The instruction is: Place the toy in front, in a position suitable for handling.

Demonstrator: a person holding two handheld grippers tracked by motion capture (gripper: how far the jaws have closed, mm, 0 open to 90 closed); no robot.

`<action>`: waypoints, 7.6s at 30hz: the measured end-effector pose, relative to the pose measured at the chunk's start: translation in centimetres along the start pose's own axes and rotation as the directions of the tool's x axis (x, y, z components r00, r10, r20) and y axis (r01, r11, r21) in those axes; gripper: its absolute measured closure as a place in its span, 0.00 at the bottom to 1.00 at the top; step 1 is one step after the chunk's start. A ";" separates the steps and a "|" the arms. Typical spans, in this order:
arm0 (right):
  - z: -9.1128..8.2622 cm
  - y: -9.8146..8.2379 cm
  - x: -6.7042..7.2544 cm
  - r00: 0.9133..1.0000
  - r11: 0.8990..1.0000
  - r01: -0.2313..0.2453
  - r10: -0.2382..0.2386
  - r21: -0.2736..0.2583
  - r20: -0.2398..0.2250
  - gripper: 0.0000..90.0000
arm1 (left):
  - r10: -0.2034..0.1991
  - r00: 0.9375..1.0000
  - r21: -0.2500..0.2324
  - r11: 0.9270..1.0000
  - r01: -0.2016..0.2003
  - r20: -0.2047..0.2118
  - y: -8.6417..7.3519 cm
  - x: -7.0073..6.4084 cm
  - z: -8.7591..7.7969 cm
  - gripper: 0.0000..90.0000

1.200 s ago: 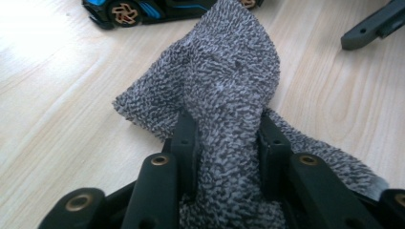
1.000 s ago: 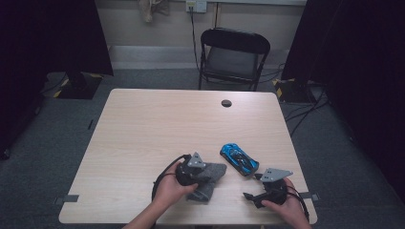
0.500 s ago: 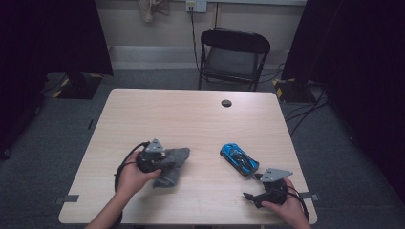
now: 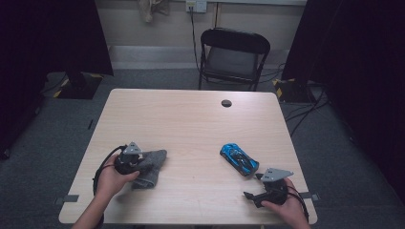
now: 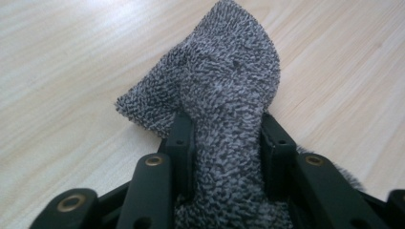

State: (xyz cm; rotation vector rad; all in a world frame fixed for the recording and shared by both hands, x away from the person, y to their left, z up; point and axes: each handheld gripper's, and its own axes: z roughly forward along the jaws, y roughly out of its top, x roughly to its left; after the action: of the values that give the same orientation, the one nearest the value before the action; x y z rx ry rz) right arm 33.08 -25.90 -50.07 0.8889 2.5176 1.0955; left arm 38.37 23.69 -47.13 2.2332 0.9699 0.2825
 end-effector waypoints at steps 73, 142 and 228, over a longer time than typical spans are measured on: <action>7.0 8.1 -4.6 0.971 0.976 -0.211 0.203 0.051 0.127 0.14 | 0.108 0.993 -0.077 0.992 -0.105 0.042 -1.2 -1.6 2.7 0.04; 6.9 8.9 -3.4 0.964 0.977 -0.197 0.177 0.086 0.196 0.21 | 0.114 0.993 -0.087 0.990 -0.110 0.043 -1.2 -1.5 2.9 0.03; 5.0 14.0 -2.8 0.971 0.979 -0.204 0.200 0.015 0.127 0.29 | 0.119 0.992 -0.086 0.990 -0.114 0.044 -1.1 -1.5 2.9 0.03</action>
State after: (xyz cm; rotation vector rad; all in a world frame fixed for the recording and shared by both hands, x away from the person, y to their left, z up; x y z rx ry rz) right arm 43.59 -17.41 -43.29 1.2053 2.3868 1.0281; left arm 38.03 21.72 -49.94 2.2134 0.7890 0.3135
